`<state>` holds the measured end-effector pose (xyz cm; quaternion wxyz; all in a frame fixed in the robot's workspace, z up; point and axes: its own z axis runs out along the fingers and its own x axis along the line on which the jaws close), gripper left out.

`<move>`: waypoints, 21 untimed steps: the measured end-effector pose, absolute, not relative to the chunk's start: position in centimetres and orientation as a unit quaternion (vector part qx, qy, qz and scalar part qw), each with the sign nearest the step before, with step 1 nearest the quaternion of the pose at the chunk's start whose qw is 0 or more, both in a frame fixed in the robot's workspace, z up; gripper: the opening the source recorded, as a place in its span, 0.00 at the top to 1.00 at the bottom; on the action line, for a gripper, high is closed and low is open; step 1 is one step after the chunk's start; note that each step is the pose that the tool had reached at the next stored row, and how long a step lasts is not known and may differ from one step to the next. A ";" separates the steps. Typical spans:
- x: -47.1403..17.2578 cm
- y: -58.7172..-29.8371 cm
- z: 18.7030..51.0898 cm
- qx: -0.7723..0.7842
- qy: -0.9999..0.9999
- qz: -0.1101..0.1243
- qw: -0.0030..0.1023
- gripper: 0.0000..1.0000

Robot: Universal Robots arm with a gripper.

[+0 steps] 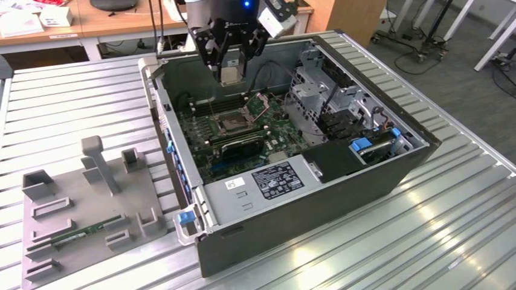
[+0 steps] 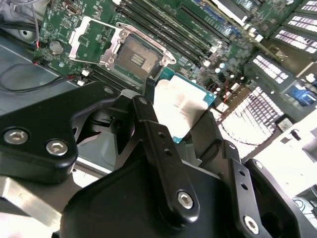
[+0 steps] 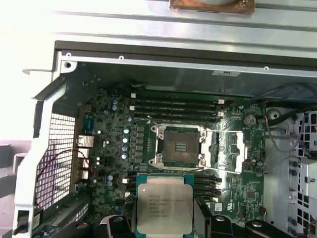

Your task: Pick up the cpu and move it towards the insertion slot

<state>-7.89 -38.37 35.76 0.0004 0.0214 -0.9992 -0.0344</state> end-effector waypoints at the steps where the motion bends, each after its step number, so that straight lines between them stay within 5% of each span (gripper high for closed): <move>1: -7.8 -38.2 35.6 0.021 -0.999 -0.034 0.000 0.45; 21: -6.9 -37.0 32.0 0.021 -0.999 -0.034 0.000 0.45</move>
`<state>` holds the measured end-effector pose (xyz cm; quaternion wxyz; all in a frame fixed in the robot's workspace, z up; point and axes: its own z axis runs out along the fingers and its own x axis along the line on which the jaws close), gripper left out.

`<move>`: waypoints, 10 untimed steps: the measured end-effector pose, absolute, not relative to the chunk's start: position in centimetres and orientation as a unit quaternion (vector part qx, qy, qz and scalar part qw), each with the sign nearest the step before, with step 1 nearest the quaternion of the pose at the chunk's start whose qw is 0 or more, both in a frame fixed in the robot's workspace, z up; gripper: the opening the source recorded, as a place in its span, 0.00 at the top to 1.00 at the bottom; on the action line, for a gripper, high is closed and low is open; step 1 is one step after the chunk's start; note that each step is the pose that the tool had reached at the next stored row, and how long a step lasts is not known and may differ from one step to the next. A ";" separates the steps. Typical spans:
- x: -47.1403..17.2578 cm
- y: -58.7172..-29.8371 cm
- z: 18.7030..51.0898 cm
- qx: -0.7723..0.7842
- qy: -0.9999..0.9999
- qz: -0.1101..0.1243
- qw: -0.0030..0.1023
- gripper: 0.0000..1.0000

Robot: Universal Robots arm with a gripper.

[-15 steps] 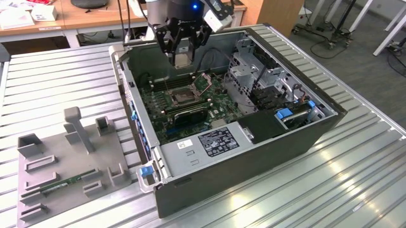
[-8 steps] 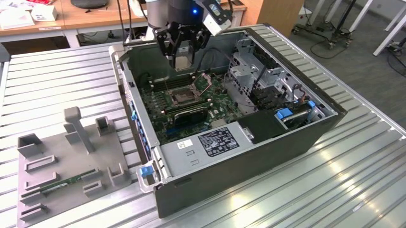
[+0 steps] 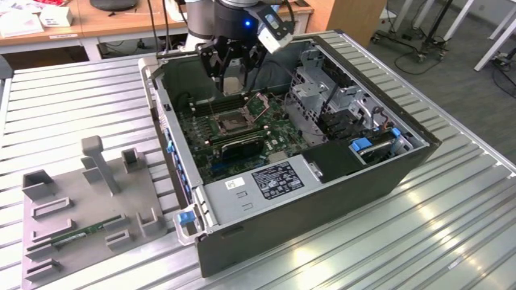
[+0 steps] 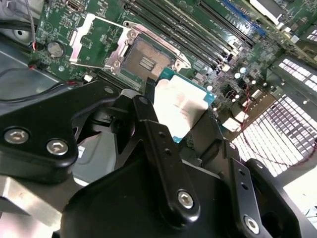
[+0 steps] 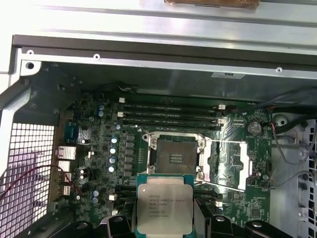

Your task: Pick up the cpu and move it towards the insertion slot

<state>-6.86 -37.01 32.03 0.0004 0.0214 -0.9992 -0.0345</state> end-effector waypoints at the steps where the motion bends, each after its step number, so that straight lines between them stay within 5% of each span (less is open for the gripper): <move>1: -6.9 -37.0 31.9 0.021 -0.999 -0.034 0.000 0.45; 10: -6.8 -37.0 31.6 0.021 -0.999 -0.034 0.000 0.45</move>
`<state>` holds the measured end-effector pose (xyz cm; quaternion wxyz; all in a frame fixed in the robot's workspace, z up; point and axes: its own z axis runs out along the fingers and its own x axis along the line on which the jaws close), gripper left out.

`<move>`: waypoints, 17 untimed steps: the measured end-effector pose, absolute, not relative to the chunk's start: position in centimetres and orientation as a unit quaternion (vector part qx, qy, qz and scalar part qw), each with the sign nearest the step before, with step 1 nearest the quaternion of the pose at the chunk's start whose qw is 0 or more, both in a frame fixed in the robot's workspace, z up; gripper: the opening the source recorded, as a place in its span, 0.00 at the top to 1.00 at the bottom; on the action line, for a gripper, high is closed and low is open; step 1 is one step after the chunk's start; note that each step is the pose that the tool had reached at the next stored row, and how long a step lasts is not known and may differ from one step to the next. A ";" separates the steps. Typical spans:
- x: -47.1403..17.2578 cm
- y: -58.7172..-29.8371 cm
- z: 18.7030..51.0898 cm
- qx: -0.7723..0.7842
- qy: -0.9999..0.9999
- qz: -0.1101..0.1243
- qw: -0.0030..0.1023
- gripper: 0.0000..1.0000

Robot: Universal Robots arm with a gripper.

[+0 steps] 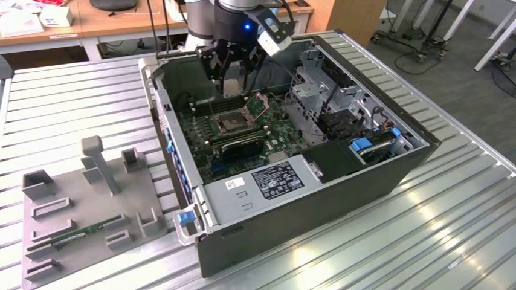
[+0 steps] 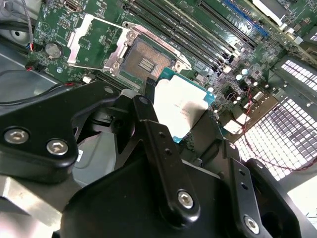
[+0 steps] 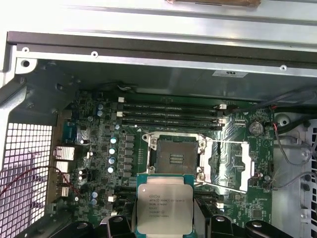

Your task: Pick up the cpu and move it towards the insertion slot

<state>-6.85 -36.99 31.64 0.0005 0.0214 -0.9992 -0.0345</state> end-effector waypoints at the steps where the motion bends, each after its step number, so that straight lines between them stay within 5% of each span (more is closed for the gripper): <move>1: -6.8 -37.0 31.6 0.021 -0.999 -0.034 0.000 0.45; 17: -5.4 -35.7 30.6 0.021 -0.999 -0.034 0.000 0.45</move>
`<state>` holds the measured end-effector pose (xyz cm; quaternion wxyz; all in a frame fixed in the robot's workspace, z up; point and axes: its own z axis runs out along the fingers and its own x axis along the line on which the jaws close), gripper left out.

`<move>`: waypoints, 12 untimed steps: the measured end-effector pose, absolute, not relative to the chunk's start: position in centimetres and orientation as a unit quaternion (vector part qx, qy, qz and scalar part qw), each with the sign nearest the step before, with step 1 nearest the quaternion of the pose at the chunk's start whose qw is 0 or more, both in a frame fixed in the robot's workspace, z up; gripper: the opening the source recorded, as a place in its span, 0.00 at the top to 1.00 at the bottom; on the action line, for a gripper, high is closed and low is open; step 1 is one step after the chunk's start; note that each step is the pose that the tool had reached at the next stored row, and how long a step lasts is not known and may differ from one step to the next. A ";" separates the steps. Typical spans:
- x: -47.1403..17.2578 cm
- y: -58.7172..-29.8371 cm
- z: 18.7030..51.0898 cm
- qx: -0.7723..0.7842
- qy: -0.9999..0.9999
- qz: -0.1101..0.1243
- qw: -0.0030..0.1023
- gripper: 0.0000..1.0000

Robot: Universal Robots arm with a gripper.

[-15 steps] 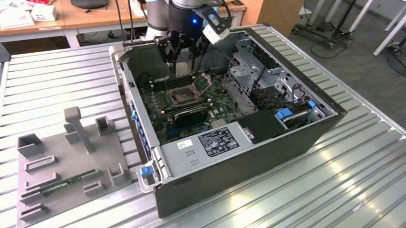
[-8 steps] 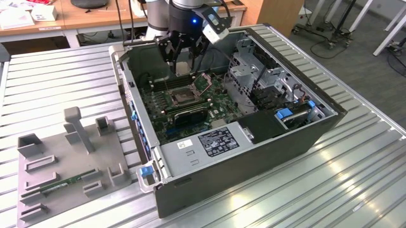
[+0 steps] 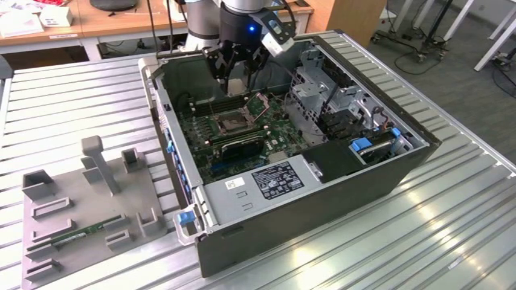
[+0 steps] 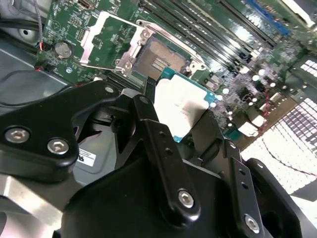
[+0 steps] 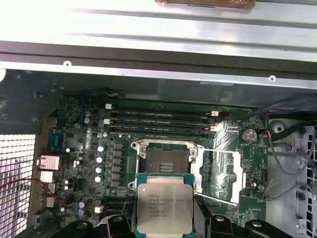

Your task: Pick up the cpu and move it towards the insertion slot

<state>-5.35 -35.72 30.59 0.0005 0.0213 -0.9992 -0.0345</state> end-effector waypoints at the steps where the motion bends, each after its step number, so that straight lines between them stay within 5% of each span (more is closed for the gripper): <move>1: -5.3 -35.6 30.5 0.021 -0.999 -0.034 0.000 0.45; 12: -4.9 -35.0 29.8 0.001 -0.999 -0.034 0.000 0.45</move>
